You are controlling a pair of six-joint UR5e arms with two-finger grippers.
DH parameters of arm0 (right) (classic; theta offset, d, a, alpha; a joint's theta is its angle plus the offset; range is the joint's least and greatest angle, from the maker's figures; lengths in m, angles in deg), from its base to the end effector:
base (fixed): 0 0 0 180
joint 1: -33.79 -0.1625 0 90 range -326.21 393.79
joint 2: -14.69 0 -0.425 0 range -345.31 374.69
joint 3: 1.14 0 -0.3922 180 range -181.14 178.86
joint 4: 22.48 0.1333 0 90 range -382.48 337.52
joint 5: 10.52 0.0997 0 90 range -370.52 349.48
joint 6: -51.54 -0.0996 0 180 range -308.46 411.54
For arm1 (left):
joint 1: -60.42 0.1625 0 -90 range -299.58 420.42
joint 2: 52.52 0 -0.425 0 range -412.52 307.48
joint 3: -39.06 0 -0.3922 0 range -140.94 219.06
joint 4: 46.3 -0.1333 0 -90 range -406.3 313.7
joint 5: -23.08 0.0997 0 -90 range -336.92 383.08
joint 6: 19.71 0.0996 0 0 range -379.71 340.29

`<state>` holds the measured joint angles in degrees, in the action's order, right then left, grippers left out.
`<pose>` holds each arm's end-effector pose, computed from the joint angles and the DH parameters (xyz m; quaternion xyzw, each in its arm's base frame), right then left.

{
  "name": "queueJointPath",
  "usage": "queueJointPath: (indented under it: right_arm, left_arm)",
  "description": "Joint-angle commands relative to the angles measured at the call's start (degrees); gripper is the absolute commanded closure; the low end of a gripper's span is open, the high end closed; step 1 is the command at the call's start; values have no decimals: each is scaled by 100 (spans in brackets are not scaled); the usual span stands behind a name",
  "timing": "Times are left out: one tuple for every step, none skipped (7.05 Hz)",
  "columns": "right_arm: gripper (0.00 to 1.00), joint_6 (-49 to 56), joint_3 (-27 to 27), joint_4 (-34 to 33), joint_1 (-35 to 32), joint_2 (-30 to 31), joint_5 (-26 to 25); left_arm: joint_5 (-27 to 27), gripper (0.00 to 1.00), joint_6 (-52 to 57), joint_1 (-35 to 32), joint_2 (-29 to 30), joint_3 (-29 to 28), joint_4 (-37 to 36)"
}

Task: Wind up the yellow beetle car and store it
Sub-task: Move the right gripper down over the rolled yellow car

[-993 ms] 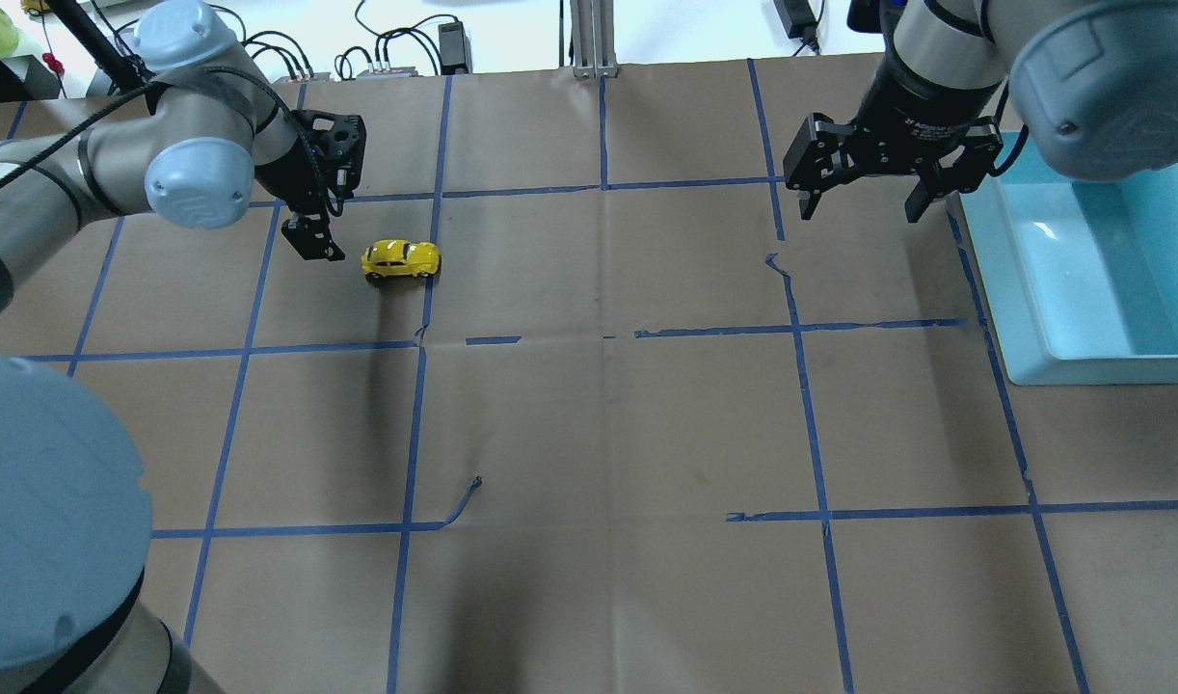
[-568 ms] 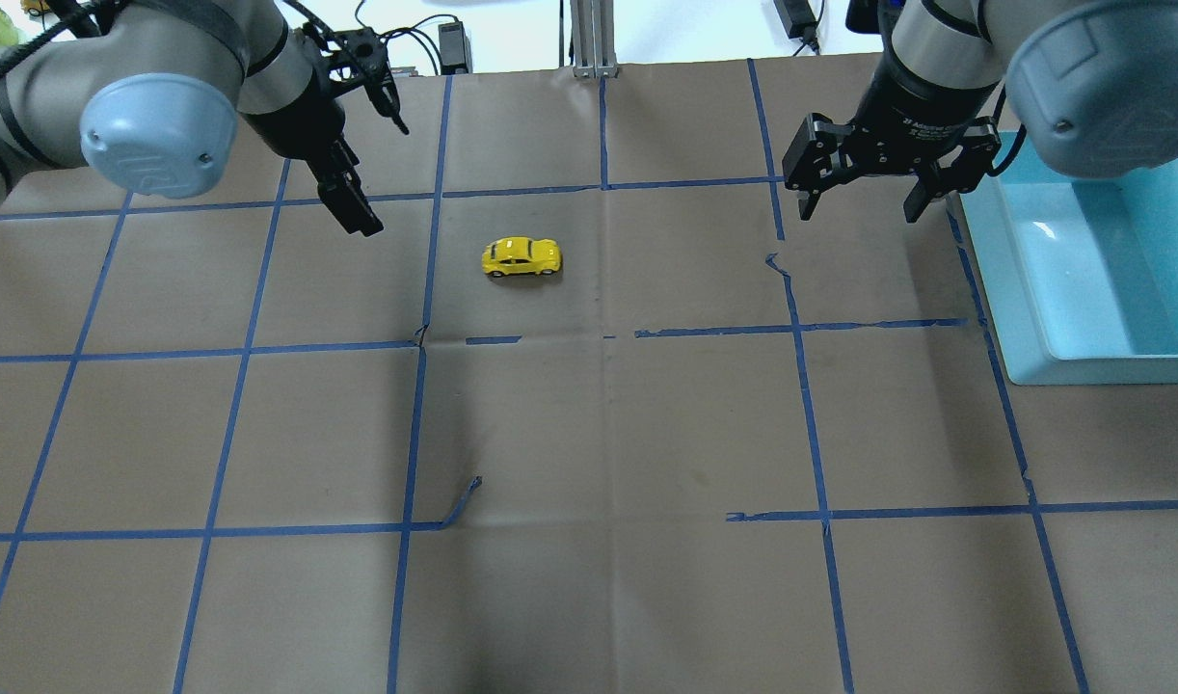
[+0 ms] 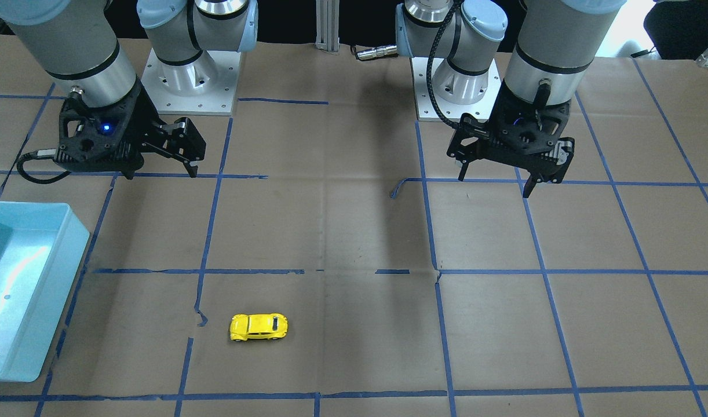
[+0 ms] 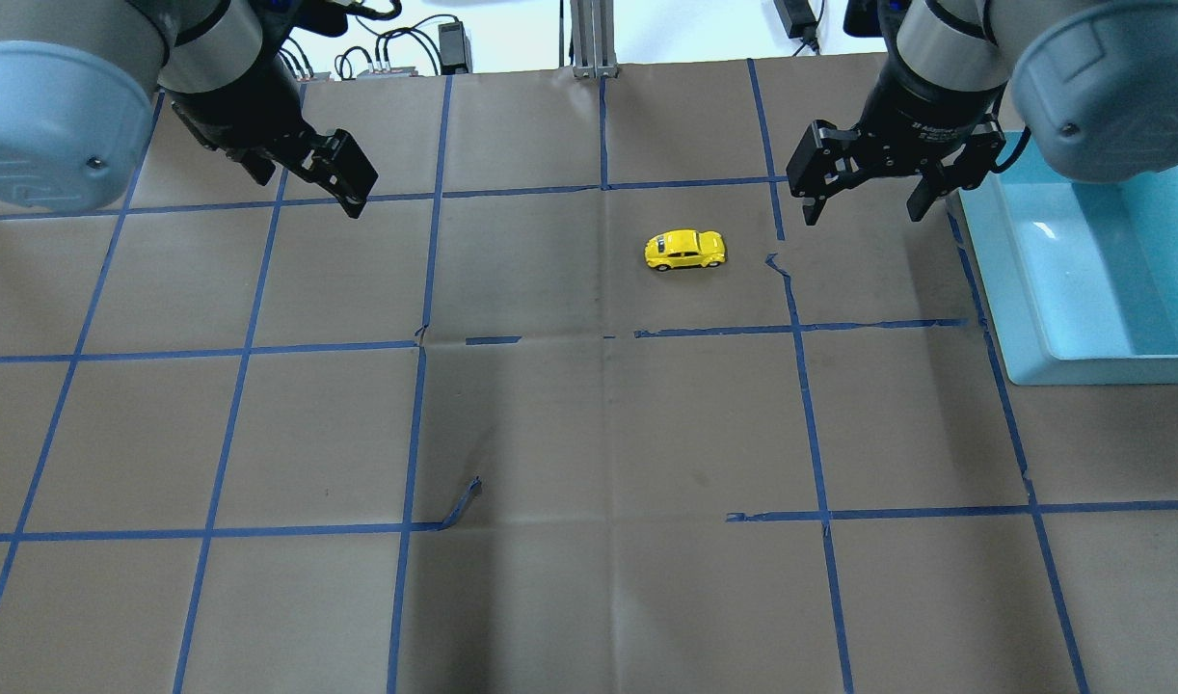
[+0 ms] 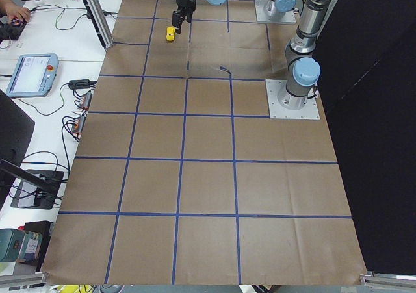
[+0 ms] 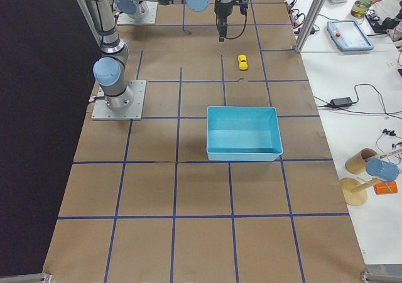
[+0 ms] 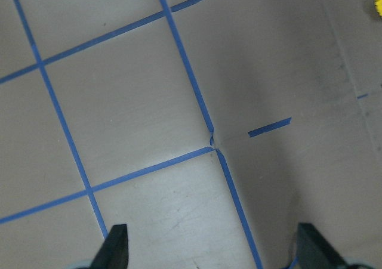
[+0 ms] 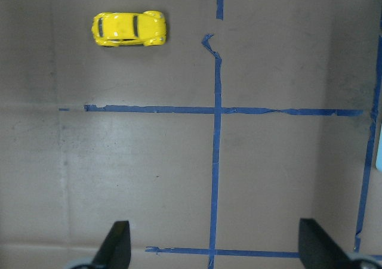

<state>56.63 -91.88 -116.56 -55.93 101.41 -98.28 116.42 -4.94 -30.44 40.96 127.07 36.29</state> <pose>0.1347 -0.5160 0.4599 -0.0420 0.9989 -0.0014 0.0195 -0.1354 -0.5253 0.4879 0.1342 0.9892 -0.0477 0.0351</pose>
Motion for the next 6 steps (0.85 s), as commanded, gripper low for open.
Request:
queueJointPath:
  right_arm:
    - [0, 1619, -14, 3, -2, 3, -4]
    - [0, 2175, -14, 3, -2, 3, 4]
    - [0, 2903, -5, -6, -2, 3, 13]
    - [0, 3946, -48, 12, -11, -84, 13]
    - [0, 5026, -5, -32, -11, -163, -39]
    - [0, 5724, -31, -337, -20, -242, -48]
  left_arm:
    - [53, 1, -1458, -3, -119, -13, 117]
    - [-138, 1, -1425, -3, -163, 31, 108]
    - [-340, 1, -1373, 6, -241, 84, 108]
    - [-316, 1, -1311, 15, -338, 145, 117]
    - [-351, 1, -1258, 24, -356, 155, 117]
    - [-377, 1, -1258, 24, -348, 155, 100]
